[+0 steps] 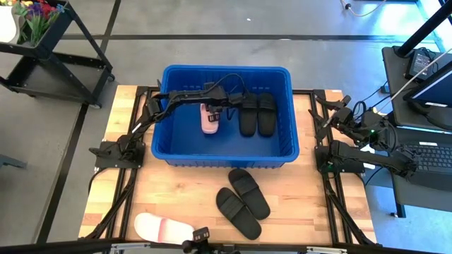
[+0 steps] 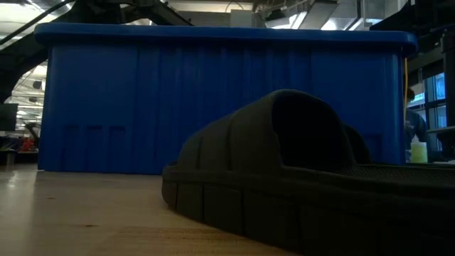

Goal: Pick and place slides into bin
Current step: Put the right pink slide into the blue container

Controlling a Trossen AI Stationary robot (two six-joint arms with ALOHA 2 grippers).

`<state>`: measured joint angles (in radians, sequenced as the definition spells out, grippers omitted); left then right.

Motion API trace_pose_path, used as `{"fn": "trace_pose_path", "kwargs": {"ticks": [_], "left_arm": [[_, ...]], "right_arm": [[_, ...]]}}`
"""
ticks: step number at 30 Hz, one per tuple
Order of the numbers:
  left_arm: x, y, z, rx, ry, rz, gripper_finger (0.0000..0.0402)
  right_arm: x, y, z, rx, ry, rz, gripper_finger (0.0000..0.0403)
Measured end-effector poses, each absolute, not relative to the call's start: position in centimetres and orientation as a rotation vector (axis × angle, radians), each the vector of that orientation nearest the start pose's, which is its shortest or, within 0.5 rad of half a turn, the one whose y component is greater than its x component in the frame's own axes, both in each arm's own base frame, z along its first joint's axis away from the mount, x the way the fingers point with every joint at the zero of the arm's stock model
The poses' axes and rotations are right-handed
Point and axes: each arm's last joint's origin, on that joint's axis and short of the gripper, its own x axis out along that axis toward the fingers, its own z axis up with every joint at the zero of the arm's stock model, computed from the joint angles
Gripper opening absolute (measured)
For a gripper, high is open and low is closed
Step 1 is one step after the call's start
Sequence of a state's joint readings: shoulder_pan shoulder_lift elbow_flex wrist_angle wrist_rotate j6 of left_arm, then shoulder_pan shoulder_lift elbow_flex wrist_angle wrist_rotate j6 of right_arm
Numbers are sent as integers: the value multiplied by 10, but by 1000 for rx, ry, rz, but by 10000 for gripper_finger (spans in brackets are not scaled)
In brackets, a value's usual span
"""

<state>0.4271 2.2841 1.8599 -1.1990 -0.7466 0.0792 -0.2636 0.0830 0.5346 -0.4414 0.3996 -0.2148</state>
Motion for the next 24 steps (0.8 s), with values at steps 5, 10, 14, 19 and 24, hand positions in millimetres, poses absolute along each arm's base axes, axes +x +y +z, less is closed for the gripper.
{"fn": "trace_pose_path", "kwargs": {"ticks": [5,10,14,19,24], "left_arm": [[388,198,168,326,1727,814,140],[387,196,168,304,1748,782,188],[387,197,168,310,1747,788,215],[386,197,168,318,1751,794,226],[384,194,170,281,1777,748,226]], "right_arm": [[41,-23,286,-204,71,-661,239],[41,-23,286,-202,70,-661,239],[41,-23,286,-202,70,-661,239],[41,-23,286,-203,70,-661,239],[41,-23,286,-202,69,-661,239]]}}
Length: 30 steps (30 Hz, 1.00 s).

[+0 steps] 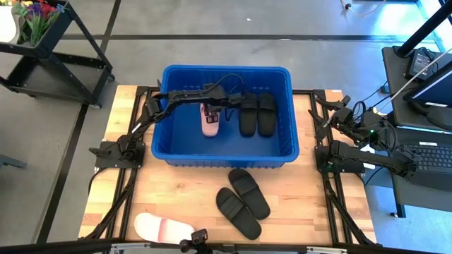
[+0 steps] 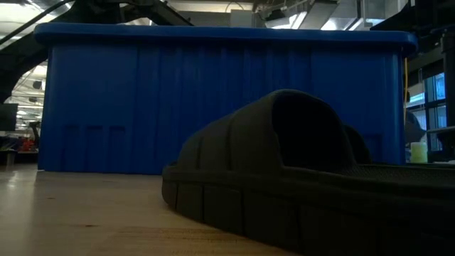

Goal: Pick and place slides into bin
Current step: Put the right pink slide into the blue container, then put the pink slide into the blue container

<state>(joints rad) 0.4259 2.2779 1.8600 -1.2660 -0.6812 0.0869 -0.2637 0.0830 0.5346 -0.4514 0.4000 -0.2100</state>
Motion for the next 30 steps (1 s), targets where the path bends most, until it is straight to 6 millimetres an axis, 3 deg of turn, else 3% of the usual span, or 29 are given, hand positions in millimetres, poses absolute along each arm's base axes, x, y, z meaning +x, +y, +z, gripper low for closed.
{"fn": "trace_pose_path", "kwargs": {"ticks": [10,16,26,30], "left_arm": [[381,190,171,211,1803,708,226],[384,189,192,143,1792,685,226],[393,183,264,35,1651,614,226],[386,169,313,-80,1475,510,226]], "right_arm": [[41,-23,286,-203,71,-661,239],[41,-23,286,-203,72,-661,239],[41,-23,284,-208,97,-658,239],[41,-23,282,-210,114,-656,239]]}}
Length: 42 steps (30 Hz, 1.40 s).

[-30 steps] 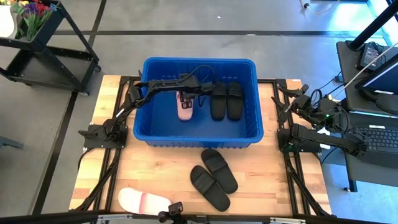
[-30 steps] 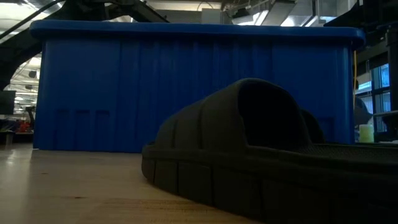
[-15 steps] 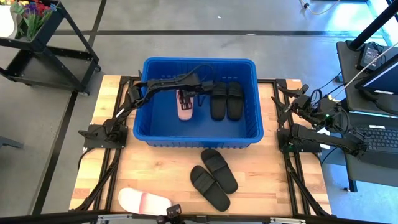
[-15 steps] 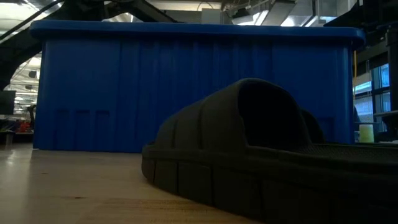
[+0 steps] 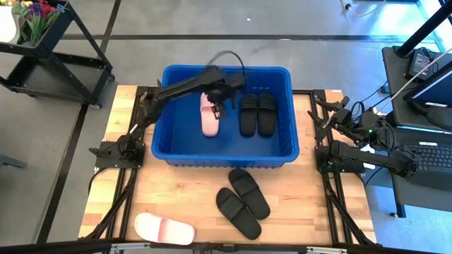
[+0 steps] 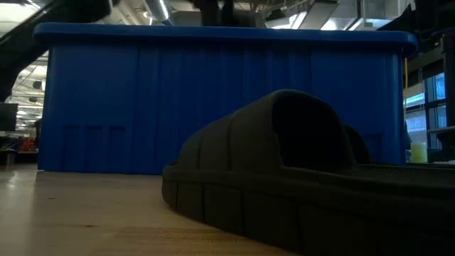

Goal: Pick and place slides into bin
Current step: Put the pink slide into the blue container

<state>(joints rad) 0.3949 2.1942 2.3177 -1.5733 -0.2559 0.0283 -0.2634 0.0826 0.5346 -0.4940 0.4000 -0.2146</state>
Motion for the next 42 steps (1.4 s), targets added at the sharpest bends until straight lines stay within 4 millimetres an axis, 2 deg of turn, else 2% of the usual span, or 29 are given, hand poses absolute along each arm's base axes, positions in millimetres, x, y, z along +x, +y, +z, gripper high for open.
{"fn": "trace_pose_path", "kwargs": {"ticks": [6,9,11,13,17,20,26,31,36,42], "left_arm": [[362,139,372,-201,1275,449,226],[346,117,401,-311,1168,435,226],[339,101,413,-395,1124,381,226],[333,81,424,-456,1094,300,226],[318,29,446,-499,1052,173,226],[313,-8,452,-510,1054,141,226],[306,-72,451,-612,1079,170,226],[305,-105,434,-657,1115,281,220],[305,-130,396,-853,1306,431,213],[295,-154,326,-1008,1616,755,212]], "right_arm": [[41,-23,283,-232,118,-656,239],[41,-23,283,-238,120,-656,239],[41,-23,283,-238,120,-655,239],[41,-23,283,-238,120,-655,239],[41,-23,283,-238,120,-655,239],[41,-23,283,-239,120,-655,239],[41,-23,286,-239,83,-660,239],[41,-23,293,-255,21,-668,239],[40,-23,299,-252,-48,-677,239],[40,-23,302,-317,-55,-684,239]]}}
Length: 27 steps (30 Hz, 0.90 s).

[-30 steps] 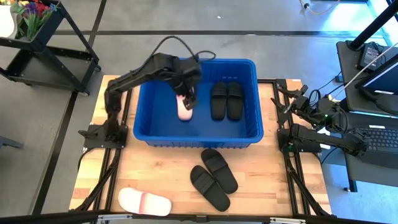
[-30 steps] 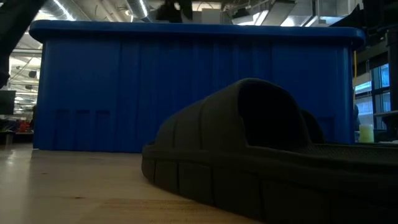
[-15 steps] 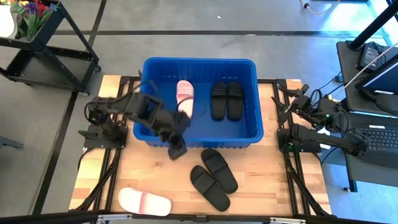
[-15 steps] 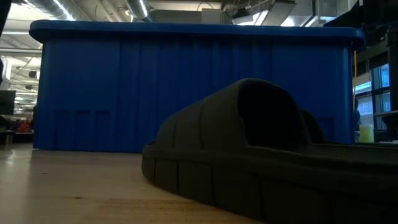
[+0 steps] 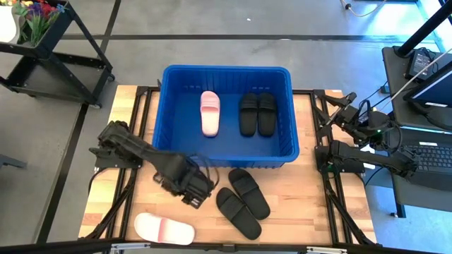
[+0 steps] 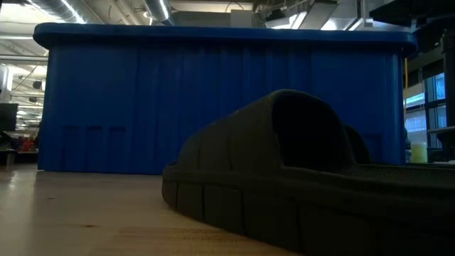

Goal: Pick and place slides into bin
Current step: Put the pink slide into the blue container

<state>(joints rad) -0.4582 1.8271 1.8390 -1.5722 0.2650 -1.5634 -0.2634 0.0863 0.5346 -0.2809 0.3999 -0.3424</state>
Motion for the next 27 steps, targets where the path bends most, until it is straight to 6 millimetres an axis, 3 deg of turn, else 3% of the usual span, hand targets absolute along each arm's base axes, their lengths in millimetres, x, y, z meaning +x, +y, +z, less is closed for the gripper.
{"fn": "trace_pose_path", "kwargs": {"ticks": [5,10,16,21,27], "left_arm": [[279,-166,278,-1121,1847,991,212],[275,-179,246,-1212,1929,986,212],[276,-190,224,-1282,1902,934,212],[267,-191,211,-1302,1907,1065,212],[263,-202,201,-1325,1901,1020,212]], "right_arm": [[46,-24,305,-323,-61,-685,239],[58,-27,303,-346,2,-677,239],[76,-32,301,-372,82,-664,239],[81,-33,308,-389,20,-677,239],[79,-33,317,-419,-62,-698,239]]}}
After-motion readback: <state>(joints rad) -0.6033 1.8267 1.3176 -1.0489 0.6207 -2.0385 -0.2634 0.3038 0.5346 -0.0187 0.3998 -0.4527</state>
